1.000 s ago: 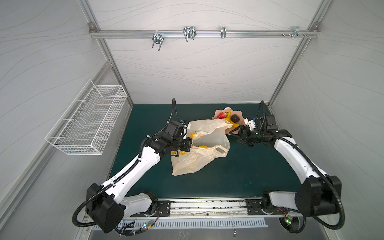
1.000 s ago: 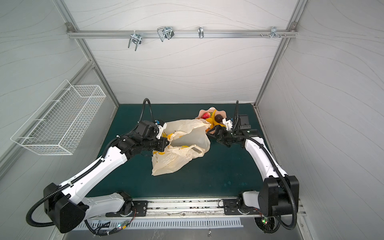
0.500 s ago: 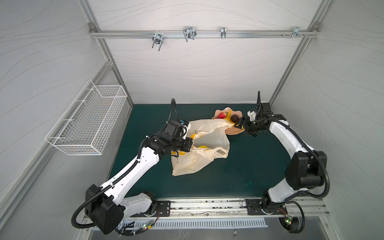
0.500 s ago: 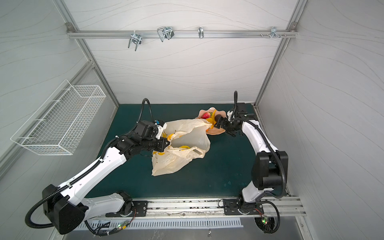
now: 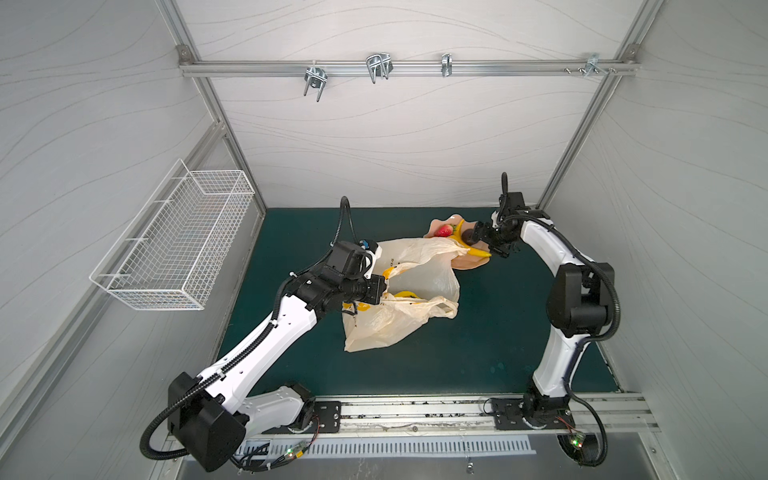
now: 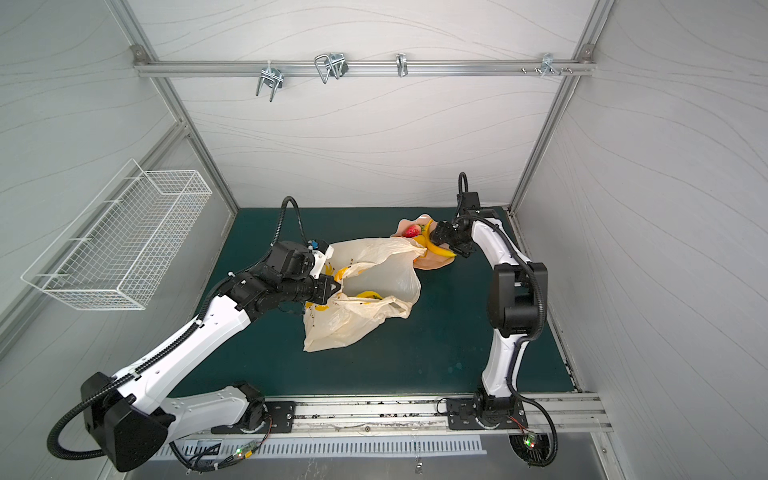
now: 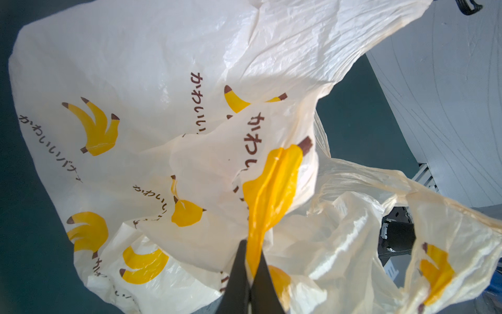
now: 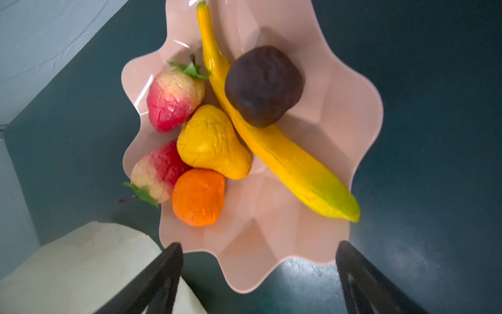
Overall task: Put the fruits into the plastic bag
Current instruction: 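Lower the right gripper into the bowl over the dark plum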
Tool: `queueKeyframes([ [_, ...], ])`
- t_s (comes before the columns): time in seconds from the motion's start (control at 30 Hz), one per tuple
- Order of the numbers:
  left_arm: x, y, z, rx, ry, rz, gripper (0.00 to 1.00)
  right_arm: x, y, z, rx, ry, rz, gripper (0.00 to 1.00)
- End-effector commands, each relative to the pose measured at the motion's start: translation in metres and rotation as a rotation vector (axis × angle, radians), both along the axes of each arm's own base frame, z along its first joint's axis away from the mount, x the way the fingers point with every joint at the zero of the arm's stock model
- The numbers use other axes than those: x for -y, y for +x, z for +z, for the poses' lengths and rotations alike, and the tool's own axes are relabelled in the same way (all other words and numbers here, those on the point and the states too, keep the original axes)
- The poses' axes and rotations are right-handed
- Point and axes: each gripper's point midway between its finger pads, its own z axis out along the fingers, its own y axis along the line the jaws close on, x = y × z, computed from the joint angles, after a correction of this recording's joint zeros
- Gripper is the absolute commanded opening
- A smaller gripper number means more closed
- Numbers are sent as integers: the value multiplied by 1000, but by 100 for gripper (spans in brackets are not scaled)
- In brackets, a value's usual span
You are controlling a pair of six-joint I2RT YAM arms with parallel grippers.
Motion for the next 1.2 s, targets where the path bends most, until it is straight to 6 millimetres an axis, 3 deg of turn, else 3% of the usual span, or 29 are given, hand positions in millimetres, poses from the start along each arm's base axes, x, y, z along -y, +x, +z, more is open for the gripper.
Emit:
queueKeyframes([
  [0.0,4,3,23,46,-51,-5,0,6,10,-13,-45,-17,-46,90],
  [0.43,4,1,22,36,-61,-2,0,6,42,-46,-85,-31,-138,92],
  [0.67,3,0,22,36,-64,2,0,2,57,-53,-86,-39,-162,92],
  [1.17,1,-2,19,28,-62,11,0,-1,74,-74,-118,-57,-196,92],
])
